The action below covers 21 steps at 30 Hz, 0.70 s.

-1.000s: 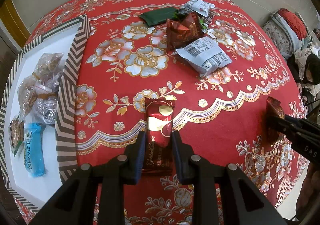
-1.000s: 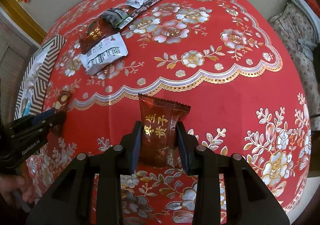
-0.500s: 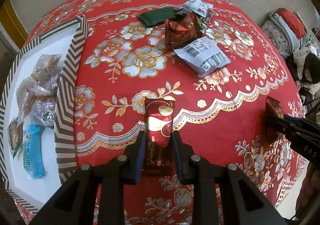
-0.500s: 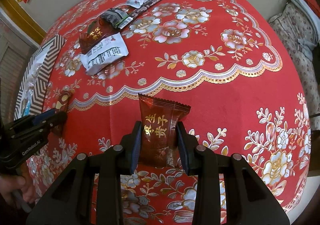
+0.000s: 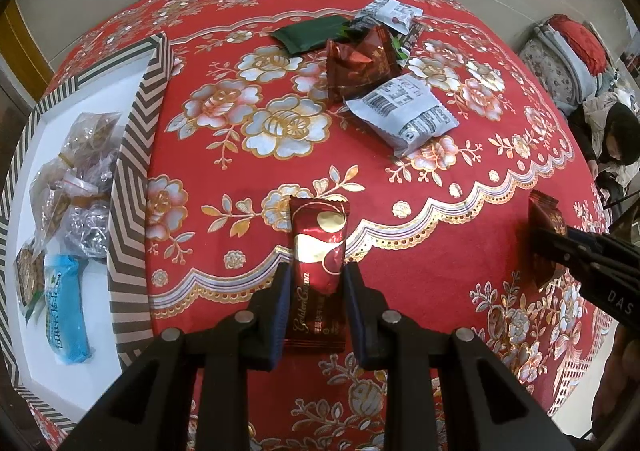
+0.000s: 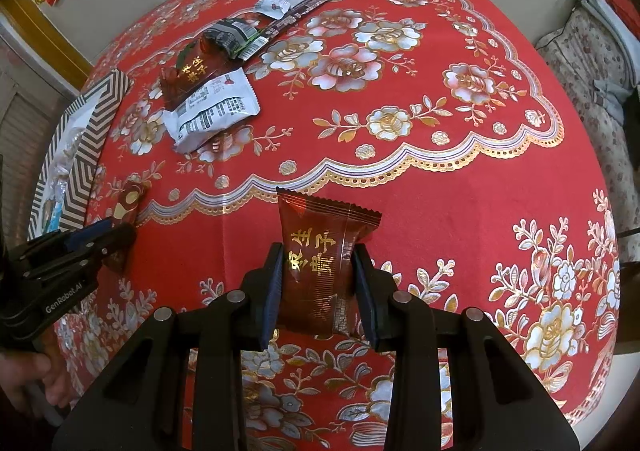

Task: Organize snacks
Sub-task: 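Carry the chocolate bar and candy packet over the white tray with both grippers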

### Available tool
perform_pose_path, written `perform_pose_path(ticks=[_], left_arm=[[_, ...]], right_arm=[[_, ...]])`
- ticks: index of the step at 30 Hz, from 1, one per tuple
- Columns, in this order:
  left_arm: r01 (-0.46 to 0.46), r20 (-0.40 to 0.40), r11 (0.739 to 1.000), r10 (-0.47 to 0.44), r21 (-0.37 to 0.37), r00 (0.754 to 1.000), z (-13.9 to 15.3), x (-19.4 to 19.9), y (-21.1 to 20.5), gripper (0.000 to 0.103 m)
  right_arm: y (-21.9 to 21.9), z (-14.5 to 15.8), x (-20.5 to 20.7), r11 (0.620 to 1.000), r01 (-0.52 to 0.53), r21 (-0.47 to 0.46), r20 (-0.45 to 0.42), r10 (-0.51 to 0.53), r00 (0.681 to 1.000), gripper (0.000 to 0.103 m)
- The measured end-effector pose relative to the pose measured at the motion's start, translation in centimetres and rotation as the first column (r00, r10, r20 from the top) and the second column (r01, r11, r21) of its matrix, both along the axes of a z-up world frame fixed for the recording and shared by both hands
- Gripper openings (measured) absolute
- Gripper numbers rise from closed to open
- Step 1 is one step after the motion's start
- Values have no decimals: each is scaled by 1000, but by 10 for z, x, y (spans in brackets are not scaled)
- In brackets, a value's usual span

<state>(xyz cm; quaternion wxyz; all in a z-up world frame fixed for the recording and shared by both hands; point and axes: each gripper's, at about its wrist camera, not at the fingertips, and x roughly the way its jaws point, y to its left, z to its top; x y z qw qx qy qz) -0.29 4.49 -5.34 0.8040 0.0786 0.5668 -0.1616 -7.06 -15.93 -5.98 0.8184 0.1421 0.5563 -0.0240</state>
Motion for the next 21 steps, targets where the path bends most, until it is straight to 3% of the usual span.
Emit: perform_pose_path(ticks=[9, 14, 21], left_arm=[[8, 31, 1000, -8, -11, 999, 11, -1, 3, 28], [4, 90, 1000, -2, -21, 996, 31, 1, 12, 28], [-109, 156, 991, 120, -77, 980, 60, 13, 67, 28]], right_arm=[[4, 4, 2, 1000, -13, -12, 9, 13, 1000, 33], [18, 21, 12, 999, -34, -25, 46, 35, 998, 33], [81, 52, 49, 988, -152, -16, 112, 153, 982, 33]])
